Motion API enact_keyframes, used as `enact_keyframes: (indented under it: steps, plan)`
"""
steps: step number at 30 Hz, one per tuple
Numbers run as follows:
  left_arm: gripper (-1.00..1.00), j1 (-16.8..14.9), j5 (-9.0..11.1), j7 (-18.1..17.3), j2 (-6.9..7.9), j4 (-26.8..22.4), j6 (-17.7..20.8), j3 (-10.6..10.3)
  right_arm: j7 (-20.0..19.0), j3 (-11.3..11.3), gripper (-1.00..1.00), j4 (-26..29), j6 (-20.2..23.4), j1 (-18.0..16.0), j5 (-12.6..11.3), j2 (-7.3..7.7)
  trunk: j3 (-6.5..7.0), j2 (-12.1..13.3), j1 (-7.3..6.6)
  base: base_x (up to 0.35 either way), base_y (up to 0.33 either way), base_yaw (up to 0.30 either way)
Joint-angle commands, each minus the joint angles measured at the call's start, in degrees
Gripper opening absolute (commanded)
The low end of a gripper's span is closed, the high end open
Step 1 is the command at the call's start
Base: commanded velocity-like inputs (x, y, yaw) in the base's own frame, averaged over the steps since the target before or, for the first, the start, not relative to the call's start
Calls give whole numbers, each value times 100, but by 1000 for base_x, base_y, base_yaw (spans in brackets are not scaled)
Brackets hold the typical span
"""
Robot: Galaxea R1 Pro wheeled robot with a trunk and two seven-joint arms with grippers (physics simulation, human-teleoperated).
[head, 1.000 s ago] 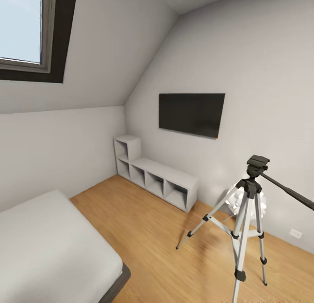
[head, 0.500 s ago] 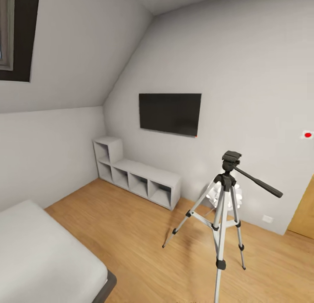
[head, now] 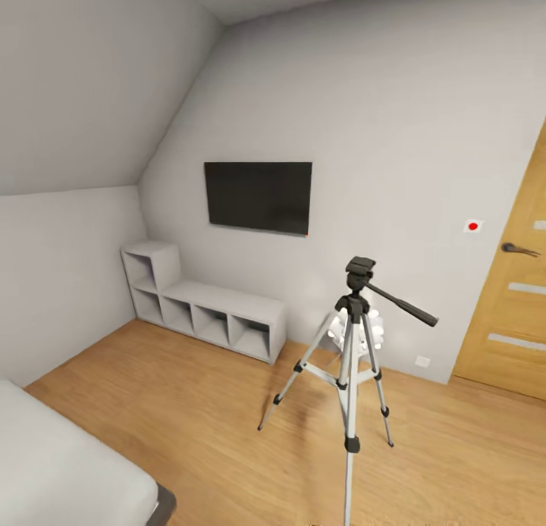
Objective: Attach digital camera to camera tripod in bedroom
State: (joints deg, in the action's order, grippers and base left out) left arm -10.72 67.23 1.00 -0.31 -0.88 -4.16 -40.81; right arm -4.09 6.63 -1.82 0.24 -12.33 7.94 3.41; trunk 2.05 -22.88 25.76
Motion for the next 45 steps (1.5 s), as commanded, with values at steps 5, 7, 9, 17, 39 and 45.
enact_keyframes:
  steps: [5,7,9,17,39,45]
  plan:
    - [-100,0,36,6,-1,0,-14,-50,-13,49,100,-12,3,-6,59,2,-2,-4,2,0,0,-293]
    - [-100,0,38,6,0,0,-14,-50,-13,49,100,-12,3,-6,59,2,-2,-4,2,0,0,-293]
    - [-100,0,38,6,-2,0,-14,-50,-13,49,100,-12,3,-6,59,2,-2,-4,2,0,0,-293]
    - [-100,0,-26,-27,3,0,-14,-66,-13,49,100,-12,3,-6,59,2,-2,-4,2,58,0,-293]
    - [-100,0,33,-39,5,0,-14,-75,-13,49,100,-12,6,-6,59,3,-2,-4,2,156,0,-293]
    - [-100,0,52,-38,5,6,-14,-61,-18,49,100,-12,12,-6,61,5,-2,-4,2,1,1,-244]
